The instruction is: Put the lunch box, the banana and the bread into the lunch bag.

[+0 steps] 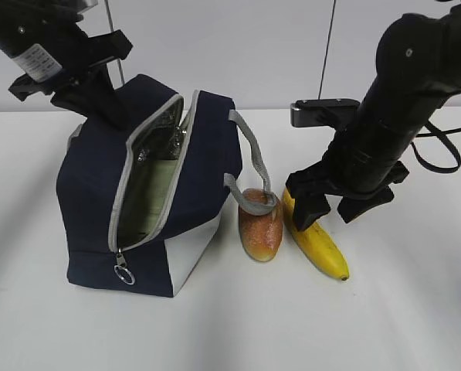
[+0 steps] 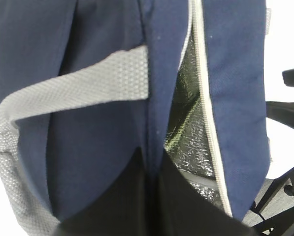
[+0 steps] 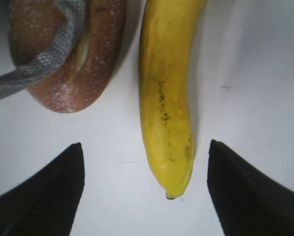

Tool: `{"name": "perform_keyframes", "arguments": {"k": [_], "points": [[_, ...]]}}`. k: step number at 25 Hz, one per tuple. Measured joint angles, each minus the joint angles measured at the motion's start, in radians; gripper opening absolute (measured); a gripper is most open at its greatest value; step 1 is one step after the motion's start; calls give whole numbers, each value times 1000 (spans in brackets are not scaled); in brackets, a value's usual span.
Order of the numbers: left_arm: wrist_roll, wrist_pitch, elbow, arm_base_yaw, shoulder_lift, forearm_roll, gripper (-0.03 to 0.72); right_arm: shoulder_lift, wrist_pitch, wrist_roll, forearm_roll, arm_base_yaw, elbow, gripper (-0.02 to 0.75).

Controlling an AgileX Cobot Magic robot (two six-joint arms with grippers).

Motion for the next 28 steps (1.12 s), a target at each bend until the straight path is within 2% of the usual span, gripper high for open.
{"name": "perform_keyframes", "arguments": {"k": [17, 20, 25, 28], "points": [[0, 0, 0, 0, 0, 0, -3, 222, -51, 0, -57, 0, -139, 571], [0, 0, 0, 0, 0, 0, -3, 247, -51, 0, -62, 0, -154, 506], [0, 0, 0, 0, 0, 0, -3, 266, -51, 0, -68, 0, -160, 324], [0, 0, 0, 0, 0, 0, -3, 266, -46, 2, -84, 0, -166, 293]]}}
